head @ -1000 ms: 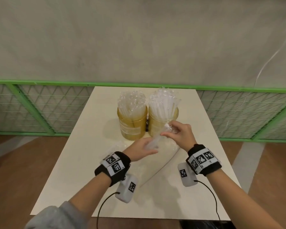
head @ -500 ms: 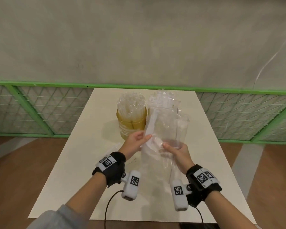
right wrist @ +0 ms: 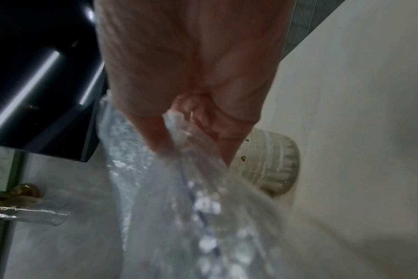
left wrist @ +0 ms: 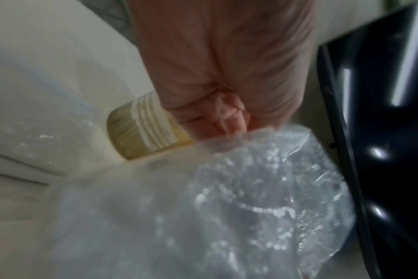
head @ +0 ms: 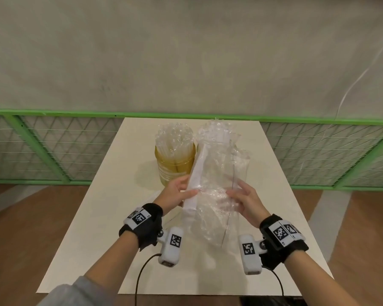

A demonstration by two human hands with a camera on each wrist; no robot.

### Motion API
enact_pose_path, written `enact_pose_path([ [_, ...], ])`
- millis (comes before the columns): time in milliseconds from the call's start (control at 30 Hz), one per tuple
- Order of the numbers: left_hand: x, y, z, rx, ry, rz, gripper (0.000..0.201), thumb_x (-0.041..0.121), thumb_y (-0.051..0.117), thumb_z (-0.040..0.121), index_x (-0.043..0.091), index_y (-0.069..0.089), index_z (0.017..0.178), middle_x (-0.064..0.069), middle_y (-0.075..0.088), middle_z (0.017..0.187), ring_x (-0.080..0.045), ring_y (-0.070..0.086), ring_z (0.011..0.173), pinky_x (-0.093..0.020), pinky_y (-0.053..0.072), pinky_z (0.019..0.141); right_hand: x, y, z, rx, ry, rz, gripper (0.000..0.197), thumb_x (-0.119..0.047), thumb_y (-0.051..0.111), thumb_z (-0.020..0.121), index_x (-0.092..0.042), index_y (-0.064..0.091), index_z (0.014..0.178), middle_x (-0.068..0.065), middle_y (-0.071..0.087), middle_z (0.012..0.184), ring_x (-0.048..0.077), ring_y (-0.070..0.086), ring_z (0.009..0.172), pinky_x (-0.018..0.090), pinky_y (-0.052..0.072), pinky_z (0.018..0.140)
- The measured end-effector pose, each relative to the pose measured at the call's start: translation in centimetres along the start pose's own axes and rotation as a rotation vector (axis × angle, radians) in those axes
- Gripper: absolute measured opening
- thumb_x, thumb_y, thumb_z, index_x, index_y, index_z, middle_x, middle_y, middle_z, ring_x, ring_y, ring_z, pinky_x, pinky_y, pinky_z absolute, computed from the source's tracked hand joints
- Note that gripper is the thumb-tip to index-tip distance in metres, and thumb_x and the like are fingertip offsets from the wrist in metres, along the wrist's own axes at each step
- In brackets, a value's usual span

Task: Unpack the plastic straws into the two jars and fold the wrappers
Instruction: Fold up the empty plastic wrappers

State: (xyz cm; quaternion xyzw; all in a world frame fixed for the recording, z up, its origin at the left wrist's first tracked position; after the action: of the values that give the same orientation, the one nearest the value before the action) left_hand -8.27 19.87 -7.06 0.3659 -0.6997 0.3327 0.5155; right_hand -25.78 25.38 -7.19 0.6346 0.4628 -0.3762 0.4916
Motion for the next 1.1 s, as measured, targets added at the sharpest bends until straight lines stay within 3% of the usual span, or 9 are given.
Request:
enact_pose_path([
  [200, -0.7, -0.2, 0.1, -0.041, -0.050, -0.247, 0.051, 0.005, 0.063, 0.084, 0.015, 0.047, 0.131, -0.010, 0.066, 0.117, -0.022, 0.066, 0.097, -0.031, 0.054, 0.080, -0.2, 0.0, 0.3, 0.011, -0.059, 0.037, 0.063, 0.009, 0.052, 0.088, -0.020, 0.037, 0.141, 0.015, 0.062, 0.122, 0.030, 0.072, 0.074, 0.031, 0.058, 0.057],
  [367, -1.3, -1.2, 0.4, 0.072, -0.067, -0.300, 0.034, -0.011, 0.058, 0.081, -0.002, 0.058, 0.114, -0.016, 0.066, 0.108, -0.026, 0.062, 0.090, -0.031, 0.048, 0.081, -1.1, -0.1, 0.4, 0.027, -0.118, 0.093, 0.035, 0.014, 0.048, 0.087, -0.009, 0.065, 0.108, 0.009, 0.073, 0.100, 0.031, 0.072, 0.076, 0.028, 0.058, 0.060],
  [433, -1.2, -1.1, 0.5, 0.075, -0.057, -0.314, 0.021, -0.015, 0.051, 0.082, -0.001, 0.064, 0.091, -0.006, 0.071, 0.084, -0.017, 0.066, 0.075, -0.024, 0.054, 0.070, -1.5, -0.3, 0.4, 0.048, -0.169, 0.042, 0.025, 0.018, 0.051, 0.084, 0.001, 0.069, 0.091, 0.012, 0.073, 0.089, 0.032, 0.071, 0.079, 0.026, 0.057, 0.063],
  [567, -0.2, -0.2, 0.3, 0.048, -0.029, -0.374, 0.052, -0.024, 0.033, 0.080, 0.013, 0.045, 0.046, 0.000, 0.060, 0.064, -0.010, 0.057, 0.055, -0.017, 0.049, 0.050, -2.3, -0.6, 0.4, 0.013, -0.309, -0.078, 0.041, 0.021, 0.050, 0.080, -0.010, 0.077, 0.073, 0.005, 0.074, 0.098, 0.021, 0.067, 0.102, 0.026, 0.053, 0.083],
  [667, 0.0, 0.0, 0.5, 0.082, -0.053, -0.438, 0.034, -0.014, 0.037, 0.086, 0.011, 0.043, 0.064, 0.001, 0.062, 0.068, -0.015, 0.055, 0.065, -0.019, 0.050, 0.055, -2.5, -0.7, 0.4, 0.061, -0.371, -0.130, 0.059, 0.027, 0.039, 0.075, -0.017, 0.077, 0.063, -0.001, 0.075, 0.094, 0.016, 0.066, 0.100, 0.027, 0.049, 0.088],
  [733, -0.1, -0.1, 0.6, 0.083, -0.096, -0.508, 0.014, 0.006, 0.042, 0.094, 0.013, 0.054, 0.090, -0.006, 0.064, 0.092, -0.021, 0.061, 0.085, -0.028, 0.052, 0.071, -2.9, -0.9, 0.1, 0.109, -0.413, -0.177, 0.054, 0.021, 0.041, 0.063, -0.019, 0.077, 0.062, -0.004, 0.075, 0.091, 0.012, 0.066, 0.097, 0.020, 0.049, 0.085],
  [867, -1.0, 1.4, 0.7, -0.107, -0.229, -0.324, 0.055, 0.055, 0.056, 0.082, 0.020, 0.049, 0.124, -0.012, 0.057, 0.123, -0.028, 0.056, 0.114, -0.046, 0.049, 0.091, -3.2, -1.4, -0.2, 0.203, -0.503, -0.353, 0.059, 0.031, 0.041, 0.064, -0.018, 0.076, 0.065, -0.002, 0.071, 0.099, 0.015, 0.063, 0.101, 0.022, 0.048, 0.089],
  [967, -0.9, 1.6, 0.6, -0.083, -0.195, -0.148, 0.074, 0.029, 0.075, 0.075, 0.024, 0.036, 0.137, -0.004, 0.051, 0.132, -0.023, 0.056, 0.115, -0.047, 0.048, 0.097, -3.8, -0.8, -0.3, 0.213, -0.561, -0.430, 0.057, 0.027, 0.049, 0.073, -0.023, 0.076, 0.075, -0.001, 0.070, 0.101, 0.015, 0.063, 0.101, 0.025, 0.050, 0.088],
  [1100, 0.7, 0.7, 0.0, -0.003, 0.020, -0.107, 0.088, 0.001, 0.068, 0.080, 0.036, 0.019, 0.144, 0.009, 0.040, 0.135, -0.017, 0.049, 0.120, -0.039, 0.043, 0.102, -2.6, -1.3, 0.3, 0.058, -0.389, -0.408, 0.056, 0.016, 0.048, 0.084, -0.021, 0.056, 0.124, 0.007, 0.070, 0.108, 0.012, 0.062, 0.106, 0.022, 0.050, 0.088],
])
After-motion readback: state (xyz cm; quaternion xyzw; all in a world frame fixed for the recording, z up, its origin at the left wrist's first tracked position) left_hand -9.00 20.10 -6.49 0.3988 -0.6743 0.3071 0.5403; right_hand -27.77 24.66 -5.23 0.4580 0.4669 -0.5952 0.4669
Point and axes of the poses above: each hand's wrist, its own z-axis towards the middle knuckle, its own y-axis out of the palm, x = y × z, the point moved 9 cm from there along z, towards the middle knuckle
